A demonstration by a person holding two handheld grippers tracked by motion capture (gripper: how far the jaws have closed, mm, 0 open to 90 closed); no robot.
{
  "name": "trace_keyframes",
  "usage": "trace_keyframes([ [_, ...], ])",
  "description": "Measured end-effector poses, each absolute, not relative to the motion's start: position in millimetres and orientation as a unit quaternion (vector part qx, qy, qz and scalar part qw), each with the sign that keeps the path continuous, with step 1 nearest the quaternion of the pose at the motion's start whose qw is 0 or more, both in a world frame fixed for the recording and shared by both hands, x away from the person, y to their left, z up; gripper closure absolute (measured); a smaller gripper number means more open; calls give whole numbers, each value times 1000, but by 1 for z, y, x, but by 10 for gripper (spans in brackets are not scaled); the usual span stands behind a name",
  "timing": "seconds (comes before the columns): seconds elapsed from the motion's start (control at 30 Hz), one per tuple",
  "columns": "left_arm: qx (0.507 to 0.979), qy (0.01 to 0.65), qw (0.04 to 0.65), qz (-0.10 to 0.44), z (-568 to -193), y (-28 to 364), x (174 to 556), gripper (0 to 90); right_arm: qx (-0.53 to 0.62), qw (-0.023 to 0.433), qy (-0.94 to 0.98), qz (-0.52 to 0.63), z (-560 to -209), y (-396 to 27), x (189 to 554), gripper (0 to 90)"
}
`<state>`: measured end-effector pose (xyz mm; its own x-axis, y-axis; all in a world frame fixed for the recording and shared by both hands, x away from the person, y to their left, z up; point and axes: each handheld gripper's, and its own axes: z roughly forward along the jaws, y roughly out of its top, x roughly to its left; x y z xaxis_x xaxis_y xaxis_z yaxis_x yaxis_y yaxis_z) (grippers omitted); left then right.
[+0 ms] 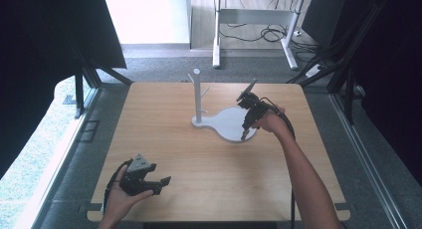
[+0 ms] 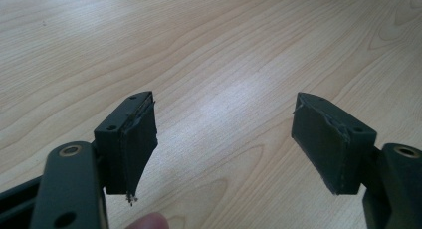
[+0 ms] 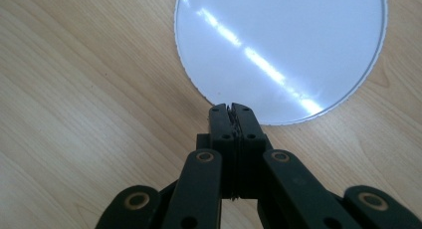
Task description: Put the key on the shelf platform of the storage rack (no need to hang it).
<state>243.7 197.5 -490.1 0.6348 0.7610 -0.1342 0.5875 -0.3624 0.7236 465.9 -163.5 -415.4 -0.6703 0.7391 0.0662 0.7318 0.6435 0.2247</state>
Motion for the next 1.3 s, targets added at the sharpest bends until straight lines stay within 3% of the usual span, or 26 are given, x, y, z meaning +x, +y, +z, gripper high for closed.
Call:
trace_keyframes([
  [1.3, 815, 415, 388, 114, -490, 202, 245, 261, 423, 21, 897, 124, -430, -142, 513, 900],
])
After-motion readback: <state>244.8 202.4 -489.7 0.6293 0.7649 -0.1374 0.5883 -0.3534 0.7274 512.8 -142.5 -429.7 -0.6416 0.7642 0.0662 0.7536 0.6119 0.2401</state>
